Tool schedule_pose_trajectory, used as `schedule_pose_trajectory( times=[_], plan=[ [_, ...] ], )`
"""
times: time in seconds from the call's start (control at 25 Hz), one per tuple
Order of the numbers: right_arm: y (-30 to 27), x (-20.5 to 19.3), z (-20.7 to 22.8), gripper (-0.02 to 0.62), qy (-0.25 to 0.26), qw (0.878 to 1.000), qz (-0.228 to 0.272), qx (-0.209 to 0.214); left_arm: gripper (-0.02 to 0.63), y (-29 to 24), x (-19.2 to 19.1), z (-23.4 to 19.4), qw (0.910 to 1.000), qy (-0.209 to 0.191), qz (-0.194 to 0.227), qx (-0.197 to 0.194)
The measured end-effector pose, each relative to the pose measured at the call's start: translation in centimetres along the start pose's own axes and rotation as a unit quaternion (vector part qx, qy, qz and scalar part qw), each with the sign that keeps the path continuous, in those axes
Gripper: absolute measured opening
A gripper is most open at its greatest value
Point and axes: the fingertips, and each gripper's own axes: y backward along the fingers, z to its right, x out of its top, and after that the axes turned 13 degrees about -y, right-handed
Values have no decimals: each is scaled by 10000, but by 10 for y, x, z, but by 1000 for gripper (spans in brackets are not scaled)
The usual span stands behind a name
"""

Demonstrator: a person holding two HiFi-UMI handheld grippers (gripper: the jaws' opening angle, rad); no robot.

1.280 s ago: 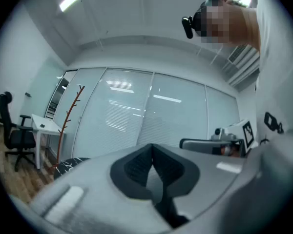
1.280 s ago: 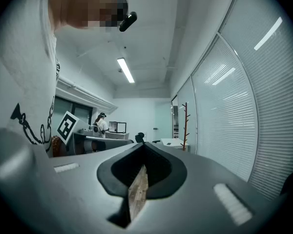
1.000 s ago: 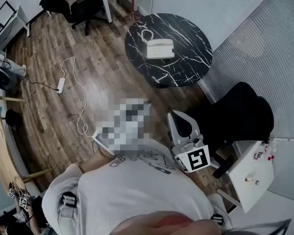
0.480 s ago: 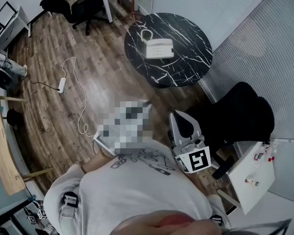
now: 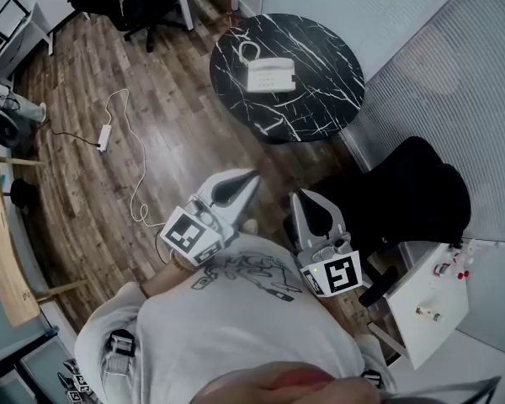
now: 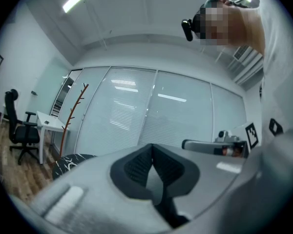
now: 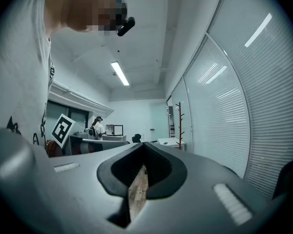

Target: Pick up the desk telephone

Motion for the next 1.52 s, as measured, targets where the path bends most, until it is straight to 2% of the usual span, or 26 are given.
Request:
schedule_pose_trajectory(
  times=[0.32,0.68,1.08,1.36,1.52],
  plan=[
    [-8,-6,12,6,-24,10000,-14,41,0,-7,-11,-9,9999,23,-79,90],
    [-48,-8,41,6,14,9999,-90,49,0,-36,-21,-46,9999,76,-39,73],
    [-128,1,92,6,37,9998,-176,43,0,-87,-28,-126,9999,132,-35,82],
    [-201,15,130,6,-27,9999,-161,36,-2,-124,-20,-195,9999,66,139,54],
    [-241,19,151,6,13,9997,-242,70,-2,-145,-21,-235,9999,99,97,43]
  ],
)
